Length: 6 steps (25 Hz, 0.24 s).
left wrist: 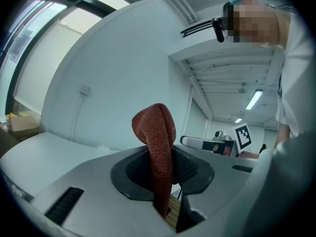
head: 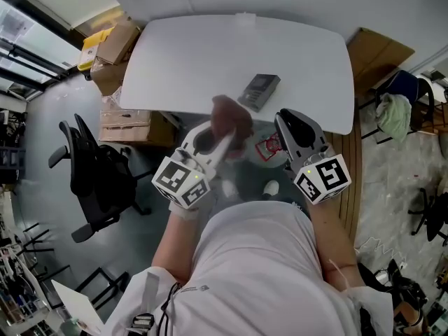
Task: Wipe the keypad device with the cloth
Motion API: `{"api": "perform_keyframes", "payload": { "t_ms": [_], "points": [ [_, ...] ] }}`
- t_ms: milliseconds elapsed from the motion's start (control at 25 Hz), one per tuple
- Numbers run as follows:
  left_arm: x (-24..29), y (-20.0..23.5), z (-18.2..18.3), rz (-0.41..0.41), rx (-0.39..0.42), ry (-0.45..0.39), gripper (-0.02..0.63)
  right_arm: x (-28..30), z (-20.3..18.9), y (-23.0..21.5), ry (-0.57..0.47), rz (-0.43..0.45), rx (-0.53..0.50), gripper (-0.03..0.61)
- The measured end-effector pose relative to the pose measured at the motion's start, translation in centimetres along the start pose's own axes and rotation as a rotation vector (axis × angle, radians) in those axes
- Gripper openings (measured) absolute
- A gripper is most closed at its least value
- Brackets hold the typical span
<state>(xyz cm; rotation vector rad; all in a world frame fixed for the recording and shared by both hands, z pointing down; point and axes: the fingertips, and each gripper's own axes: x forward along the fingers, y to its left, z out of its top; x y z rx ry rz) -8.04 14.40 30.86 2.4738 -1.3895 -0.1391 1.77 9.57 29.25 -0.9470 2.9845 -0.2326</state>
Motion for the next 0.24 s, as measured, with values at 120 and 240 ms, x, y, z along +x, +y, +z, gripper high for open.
{"api": "perform_keyframes", "payload": {
  "t_ms": [120, 240],
  "points": [
    [-0.1, -0.3, 0.0, -0.018, -0.007, -0.011, 0.092, -0.2, 0.0, 0.2, -0.001, -0.003, -0.011, 0.054],
    [-0.2, -1.1, 0.0, -0.052, 0.012, -0.021, 0.092, -0.5, 0.1, 0.6, -0.001, -0.006, -0.019, 0.054]
  ]
}}
